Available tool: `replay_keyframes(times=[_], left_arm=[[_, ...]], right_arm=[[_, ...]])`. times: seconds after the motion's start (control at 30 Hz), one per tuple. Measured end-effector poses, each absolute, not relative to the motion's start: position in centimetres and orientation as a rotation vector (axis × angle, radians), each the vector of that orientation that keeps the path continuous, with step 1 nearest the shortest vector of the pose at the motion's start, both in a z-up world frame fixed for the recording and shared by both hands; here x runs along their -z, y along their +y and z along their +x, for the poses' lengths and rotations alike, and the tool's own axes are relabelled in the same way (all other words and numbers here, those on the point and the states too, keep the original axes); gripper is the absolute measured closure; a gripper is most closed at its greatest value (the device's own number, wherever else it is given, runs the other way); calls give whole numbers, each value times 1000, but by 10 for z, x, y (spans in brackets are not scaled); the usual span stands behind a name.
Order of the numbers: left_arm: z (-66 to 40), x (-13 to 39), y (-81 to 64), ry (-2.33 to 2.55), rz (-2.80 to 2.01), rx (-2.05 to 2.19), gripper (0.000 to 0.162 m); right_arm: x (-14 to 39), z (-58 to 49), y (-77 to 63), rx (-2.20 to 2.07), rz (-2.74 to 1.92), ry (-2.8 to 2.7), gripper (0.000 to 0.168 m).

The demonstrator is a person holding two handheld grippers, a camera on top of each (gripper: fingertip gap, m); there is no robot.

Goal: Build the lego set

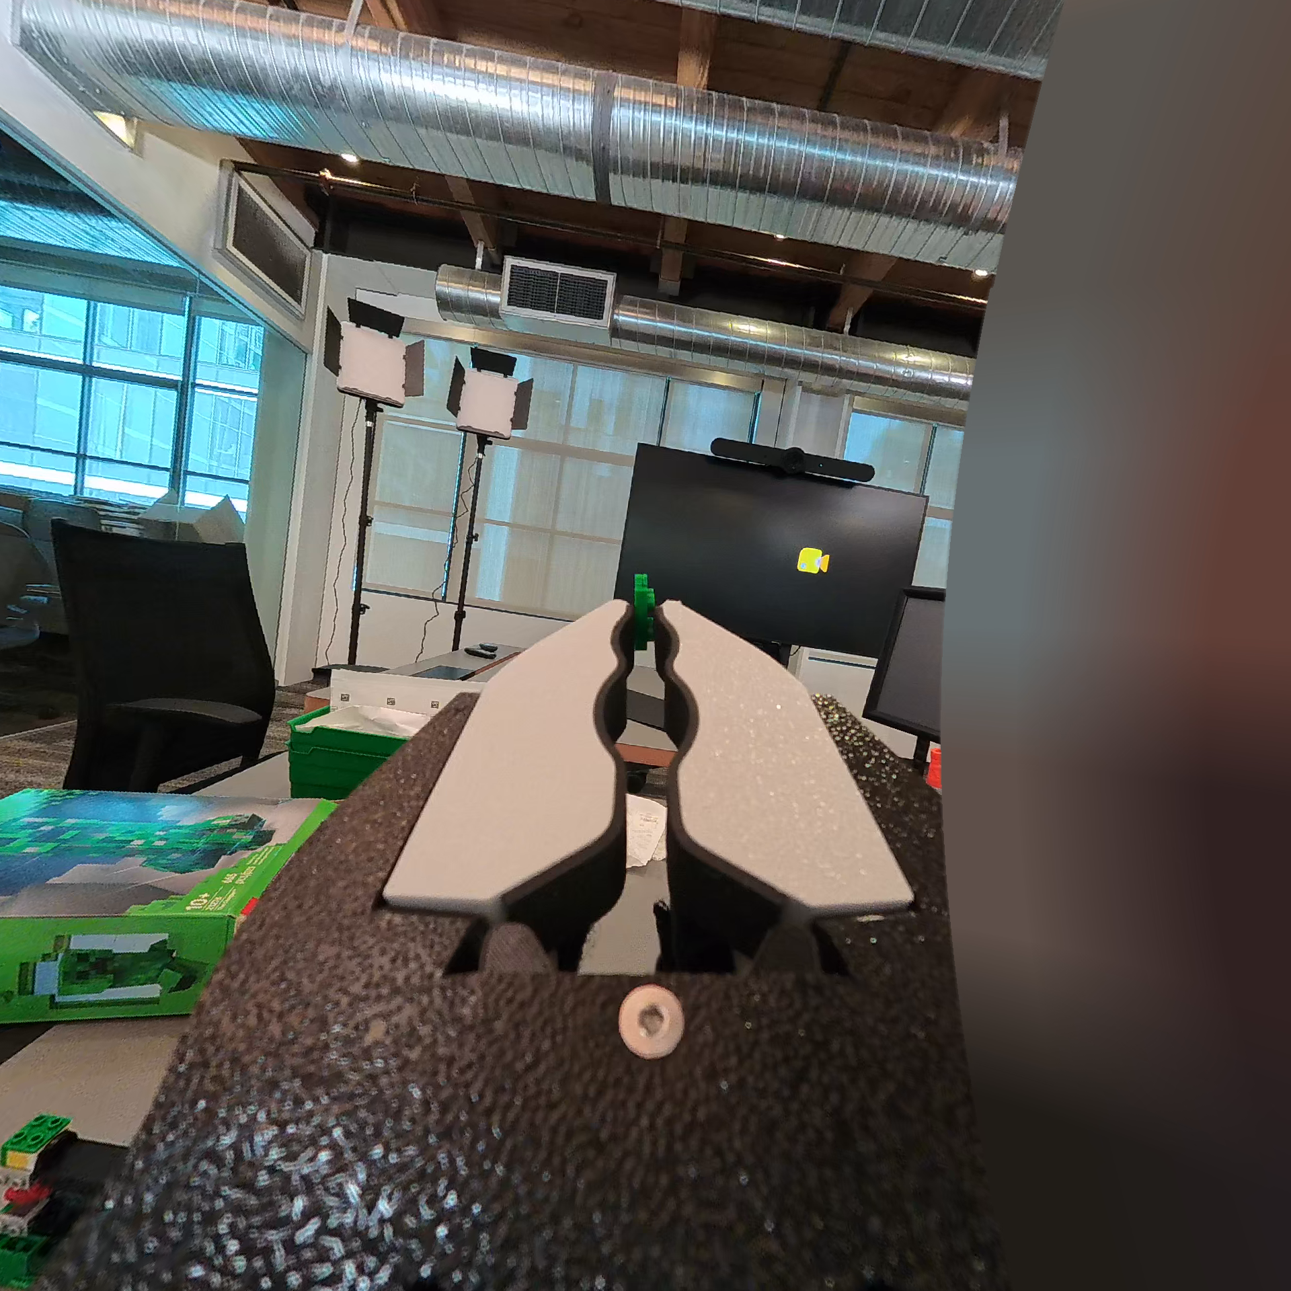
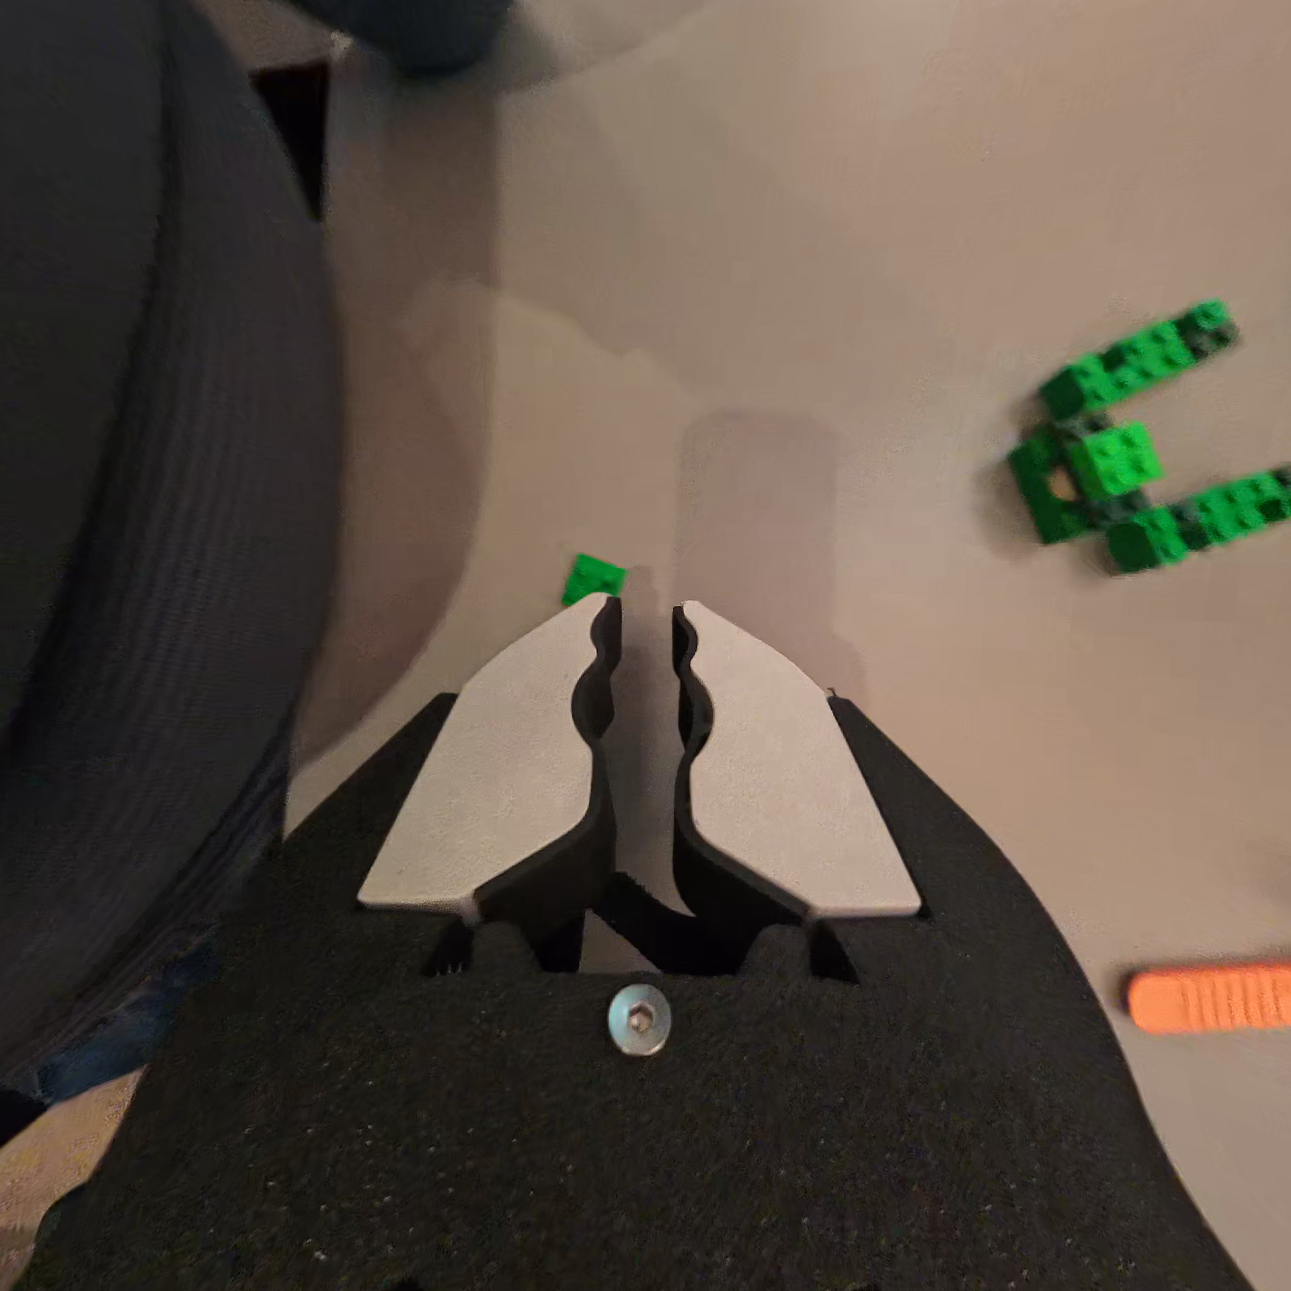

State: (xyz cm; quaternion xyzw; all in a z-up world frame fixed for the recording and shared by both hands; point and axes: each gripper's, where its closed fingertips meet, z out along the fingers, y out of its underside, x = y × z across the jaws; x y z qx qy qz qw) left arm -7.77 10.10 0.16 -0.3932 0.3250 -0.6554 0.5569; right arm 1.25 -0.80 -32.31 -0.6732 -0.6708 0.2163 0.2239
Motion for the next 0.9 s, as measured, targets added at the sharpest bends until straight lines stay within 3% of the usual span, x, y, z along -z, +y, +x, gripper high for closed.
replay_keyframes(times=[0.3,0.43,0.9], left_arm=[[-77,0,103,762,-930,1570,158],[-79,1,106,750,-929,1583,158],[-75,1,103,774,-928,1596,158]], right_arm=[[342,5,-25,-599,-1961,-1906,144],[345,5,-21,-517,-1971,-1928,152],[322,82,94,-210,-2028,-1559,153]])
